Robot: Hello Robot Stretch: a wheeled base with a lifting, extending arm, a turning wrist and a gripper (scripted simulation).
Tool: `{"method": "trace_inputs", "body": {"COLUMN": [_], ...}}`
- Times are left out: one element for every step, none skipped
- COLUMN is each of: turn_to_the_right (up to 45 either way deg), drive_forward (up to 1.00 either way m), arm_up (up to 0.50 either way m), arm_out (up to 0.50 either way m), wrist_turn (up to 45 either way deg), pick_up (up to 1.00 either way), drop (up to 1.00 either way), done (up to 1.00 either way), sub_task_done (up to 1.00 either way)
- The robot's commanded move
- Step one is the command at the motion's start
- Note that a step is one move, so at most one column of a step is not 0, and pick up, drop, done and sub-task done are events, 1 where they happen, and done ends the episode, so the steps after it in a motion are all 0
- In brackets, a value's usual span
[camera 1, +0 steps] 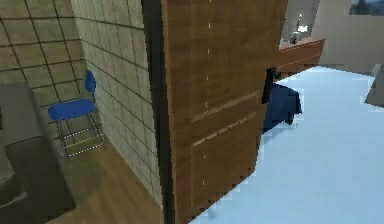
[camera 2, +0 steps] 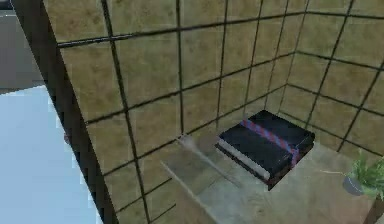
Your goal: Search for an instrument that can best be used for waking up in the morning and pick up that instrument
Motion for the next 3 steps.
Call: {"method": "trace_inputs", "body": {"turn_to_the_right": [0.0, 45.0, 3.0], "drive_forward": [0.6, 0.0, 0.0], "arm_up": [0.0, 0.0, 0.0], "arm_out": [0.0, 0.0, 0.0], "wrist_turn": [0.0, 0.0, 0.0], "pick_up": [0.0, 0.0, 0.0], "drop": [0.0, 0.0, 0.0], "done": [0.0, 0.0, 0.0], "sub_task_done": [0.0, 0.0, 0.0]}}
